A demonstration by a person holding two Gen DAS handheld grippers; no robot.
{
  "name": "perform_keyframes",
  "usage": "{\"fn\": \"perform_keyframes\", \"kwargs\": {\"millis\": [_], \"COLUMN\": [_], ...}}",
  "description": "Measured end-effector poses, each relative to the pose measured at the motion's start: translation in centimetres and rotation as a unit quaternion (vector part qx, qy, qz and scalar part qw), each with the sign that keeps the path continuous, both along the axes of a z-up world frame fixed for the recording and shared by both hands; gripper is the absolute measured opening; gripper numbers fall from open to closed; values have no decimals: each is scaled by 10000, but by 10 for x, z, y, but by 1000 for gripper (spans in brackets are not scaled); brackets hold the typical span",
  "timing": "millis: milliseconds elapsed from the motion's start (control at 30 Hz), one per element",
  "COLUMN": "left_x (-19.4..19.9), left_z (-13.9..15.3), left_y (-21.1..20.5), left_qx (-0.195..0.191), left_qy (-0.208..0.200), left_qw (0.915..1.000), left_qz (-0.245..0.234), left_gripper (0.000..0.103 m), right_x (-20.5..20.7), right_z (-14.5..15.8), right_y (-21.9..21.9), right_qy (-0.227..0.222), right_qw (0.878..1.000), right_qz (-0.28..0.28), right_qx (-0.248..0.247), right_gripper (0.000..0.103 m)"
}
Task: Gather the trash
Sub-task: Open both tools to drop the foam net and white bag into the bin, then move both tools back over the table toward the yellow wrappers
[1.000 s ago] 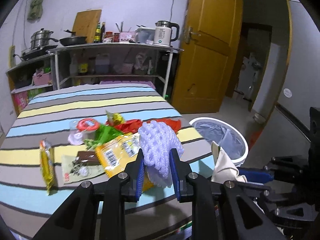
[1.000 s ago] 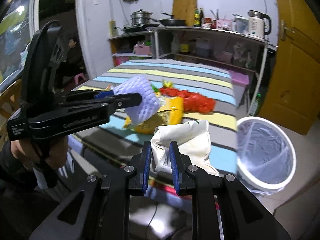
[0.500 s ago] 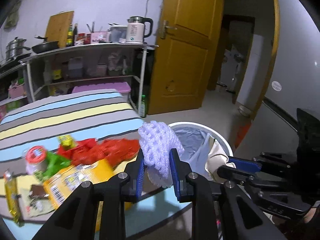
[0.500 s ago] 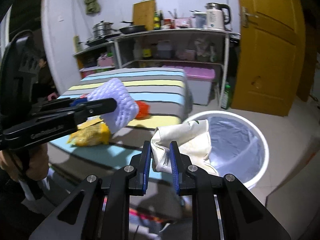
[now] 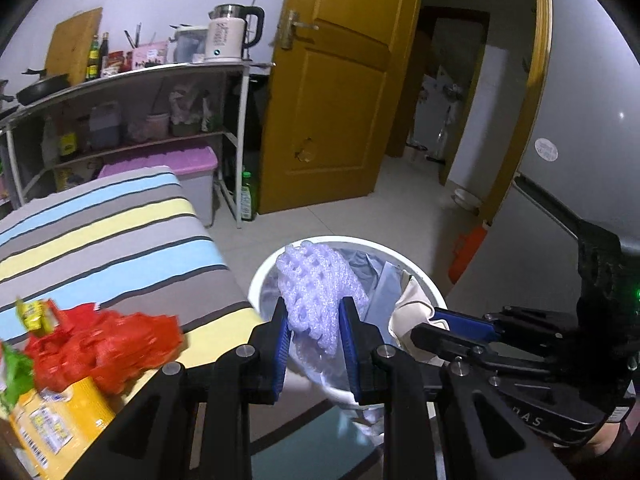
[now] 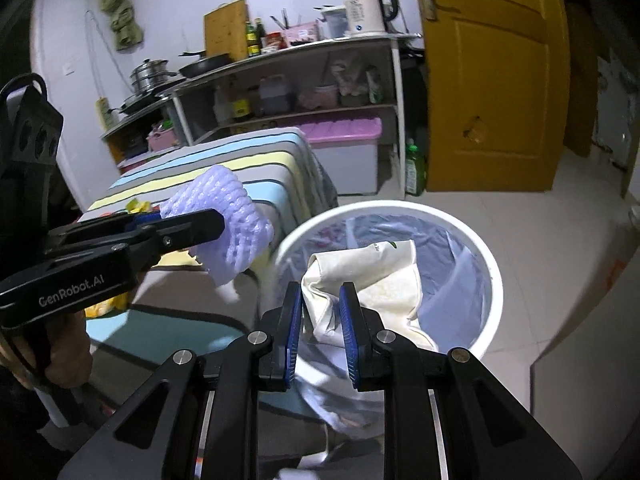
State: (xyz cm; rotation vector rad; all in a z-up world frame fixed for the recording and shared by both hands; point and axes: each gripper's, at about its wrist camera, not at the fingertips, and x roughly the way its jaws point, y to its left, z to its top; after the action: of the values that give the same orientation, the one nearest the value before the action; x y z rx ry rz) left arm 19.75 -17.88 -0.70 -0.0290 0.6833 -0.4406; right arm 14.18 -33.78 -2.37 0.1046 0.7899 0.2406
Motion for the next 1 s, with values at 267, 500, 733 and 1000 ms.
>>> {"fn": "perform_keyframes", "kwargs": {"millis": [267, 500, 733, 1000], "left_x": [23, 27, 14, -20], "left_z": [-17, -23, -14, 1], "left_y": [-10, -5, 5, 38], "left_qx": [14, -93, -164, -289], "left_qy": [292, 413, 268, -2], "left_qw": [9995, 9991, 9995, 9987], "left_qz": [-106, -50, 58, 411], "left_gripper": [33, 43, 43, 43], "right_x": [12, 12, 1, -17], "right_z": [-16, -16, -4, 18], "right_y": [-14, -19, -13, 7], "right_qy": [177, 153, 4, -217], "right_qw": [9997, 9996, 9998, 9997], "right_qz": [-148, -248, -210, -72], "right_qx": [24, 49, 27, -16], "right_gripper": [20, 27, 28, 27]}}
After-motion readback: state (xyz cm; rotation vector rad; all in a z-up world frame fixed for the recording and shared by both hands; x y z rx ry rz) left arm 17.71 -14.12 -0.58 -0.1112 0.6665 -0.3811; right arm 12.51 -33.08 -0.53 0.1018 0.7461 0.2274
